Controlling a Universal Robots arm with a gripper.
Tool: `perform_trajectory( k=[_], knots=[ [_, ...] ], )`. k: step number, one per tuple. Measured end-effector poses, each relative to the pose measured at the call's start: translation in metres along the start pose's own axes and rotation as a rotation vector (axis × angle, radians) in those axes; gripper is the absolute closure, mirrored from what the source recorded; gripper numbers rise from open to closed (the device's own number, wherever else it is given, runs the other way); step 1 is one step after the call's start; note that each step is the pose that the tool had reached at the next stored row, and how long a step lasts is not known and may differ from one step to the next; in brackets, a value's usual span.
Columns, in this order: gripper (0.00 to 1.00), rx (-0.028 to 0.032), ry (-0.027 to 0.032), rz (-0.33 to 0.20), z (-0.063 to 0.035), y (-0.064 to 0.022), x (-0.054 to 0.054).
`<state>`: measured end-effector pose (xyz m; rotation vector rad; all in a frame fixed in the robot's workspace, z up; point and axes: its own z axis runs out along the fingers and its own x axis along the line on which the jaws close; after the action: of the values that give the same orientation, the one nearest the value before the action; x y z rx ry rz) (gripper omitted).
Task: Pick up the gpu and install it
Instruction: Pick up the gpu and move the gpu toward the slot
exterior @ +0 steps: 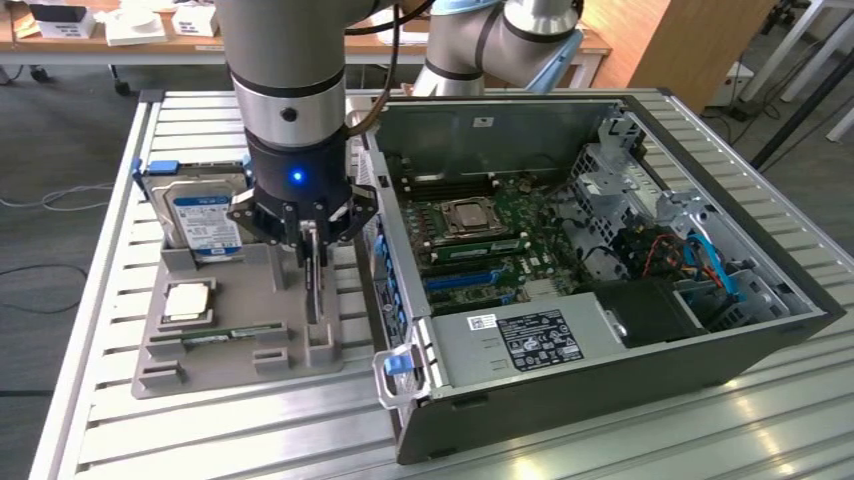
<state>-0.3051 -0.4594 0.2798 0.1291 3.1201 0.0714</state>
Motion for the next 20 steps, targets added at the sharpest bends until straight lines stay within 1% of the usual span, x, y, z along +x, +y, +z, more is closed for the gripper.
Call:
perform_trajectory(
  k=[4, 7, 13, 16, 20],
  knots=[
    [0.73, 0.0003, 0.0001, 0.002, -0.0021, 0.0001, 0.0],
    [0.73, 0.0002, 0.0002, 0.002, -0.0064, 0.0003, 0.0],
    [0.73, 0.0004, 0.0006, 0.002, -0.0074, 0.0003, 0.0],
    [0.73, 0.0, 0.0003, 0.002, -0.0167, 0.0008, 0.0],
    [0.73, 0.0, 0.0003, 0.002, -0.0349, 0.0016, -0.001]
  ],
)
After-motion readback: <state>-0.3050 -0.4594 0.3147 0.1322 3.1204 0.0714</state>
